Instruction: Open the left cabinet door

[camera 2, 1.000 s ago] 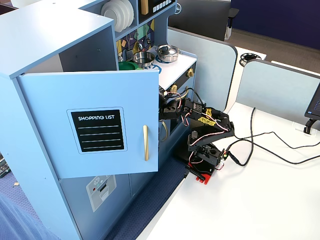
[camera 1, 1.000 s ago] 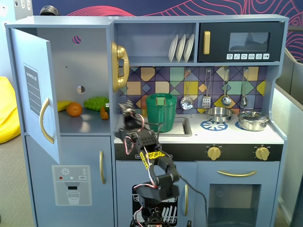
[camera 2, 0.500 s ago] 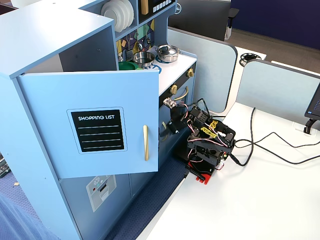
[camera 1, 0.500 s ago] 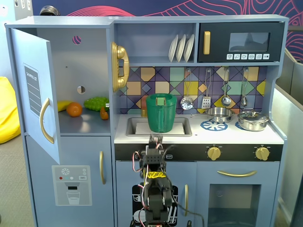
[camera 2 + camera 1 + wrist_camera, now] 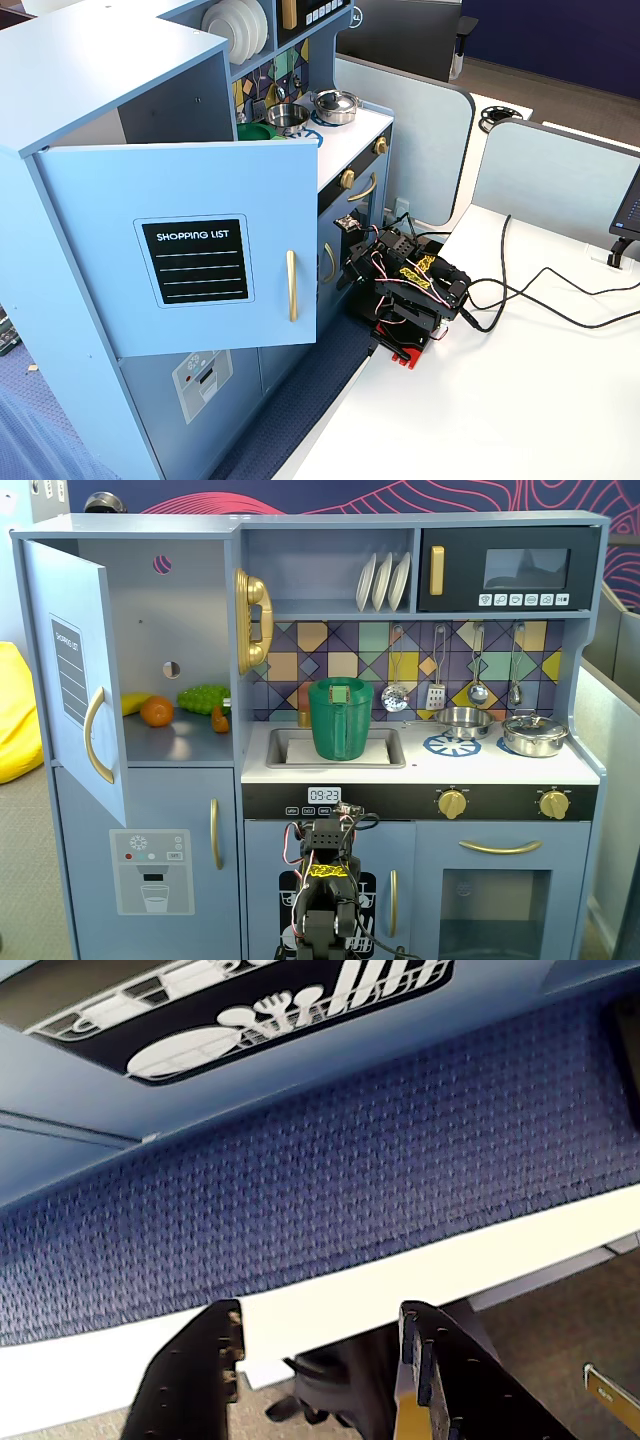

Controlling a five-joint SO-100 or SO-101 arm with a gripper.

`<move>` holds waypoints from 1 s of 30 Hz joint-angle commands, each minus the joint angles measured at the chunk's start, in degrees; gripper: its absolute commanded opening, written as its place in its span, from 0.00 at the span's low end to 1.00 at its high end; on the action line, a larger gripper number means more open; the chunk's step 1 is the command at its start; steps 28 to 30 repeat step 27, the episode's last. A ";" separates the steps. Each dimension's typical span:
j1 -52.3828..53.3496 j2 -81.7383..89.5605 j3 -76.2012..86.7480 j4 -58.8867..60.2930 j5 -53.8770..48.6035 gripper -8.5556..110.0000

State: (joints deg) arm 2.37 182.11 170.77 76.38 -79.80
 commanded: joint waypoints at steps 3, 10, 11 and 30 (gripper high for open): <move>-0.18 0.00 0.88 10.81 -2.90 0.08; -0.26 0.00 0.88 11.43 -9.05 0.08; -0.26 0.00 0.88 11.51 -8.17 0.08; 0.62 0.00 0.88 11.43 -6.68 0.08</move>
